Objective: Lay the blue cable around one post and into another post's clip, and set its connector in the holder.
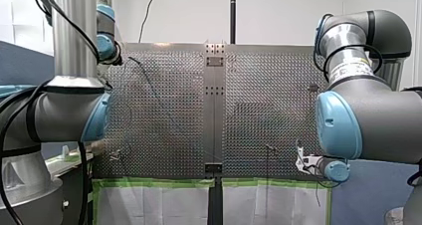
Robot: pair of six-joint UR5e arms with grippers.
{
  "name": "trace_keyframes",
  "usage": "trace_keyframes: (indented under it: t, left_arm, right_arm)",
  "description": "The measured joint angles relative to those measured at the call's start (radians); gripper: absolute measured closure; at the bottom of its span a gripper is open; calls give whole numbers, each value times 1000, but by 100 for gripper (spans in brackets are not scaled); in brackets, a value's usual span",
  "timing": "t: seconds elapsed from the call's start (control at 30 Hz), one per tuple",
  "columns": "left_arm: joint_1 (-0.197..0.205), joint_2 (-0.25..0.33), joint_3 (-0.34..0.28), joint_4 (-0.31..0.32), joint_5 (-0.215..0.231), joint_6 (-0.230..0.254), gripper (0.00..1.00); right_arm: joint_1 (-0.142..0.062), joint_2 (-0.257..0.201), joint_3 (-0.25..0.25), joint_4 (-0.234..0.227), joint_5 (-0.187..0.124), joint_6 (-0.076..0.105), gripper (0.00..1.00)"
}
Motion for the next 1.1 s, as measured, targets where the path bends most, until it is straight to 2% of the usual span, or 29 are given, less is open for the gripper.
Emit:
trace_keyframes:
  t: [0.1, 0.17, 0.37, 0.57, 0.67, 0.9, 1.1]
  left_arm:
    - [4, 33, 1, -33, -22, 32, 0]
    - [5, 53, 3, -53, -18, 53, 0]
    - [6, 94, 22, -118, 34, 118, 0]
    - [4, 78, 50, -169, 78, 169, 0]
    - [2, 58, 71, -193, 74, 192, 0]
    - [1, 48, 140, -259, 28, 261, 0]
    - [-2, 48, 200, -302, 28, 321, 0]
  right_arm:
    - [1, 0, -1, 2, 0, 1, 100]
    - [2, 0, -1, 2, 0, 1, 100]
    - [4, 0, -1, 5, 1, 4, 100]
    - [5, 0, -1, 1, 0, 15, 100]
    - [5, 0, -3, 0, 0, 19, 100]
    - [7, 0, -4, 0, 0, 21, 100]
    - [8, 0, -4, 2, 0, 21, 100]
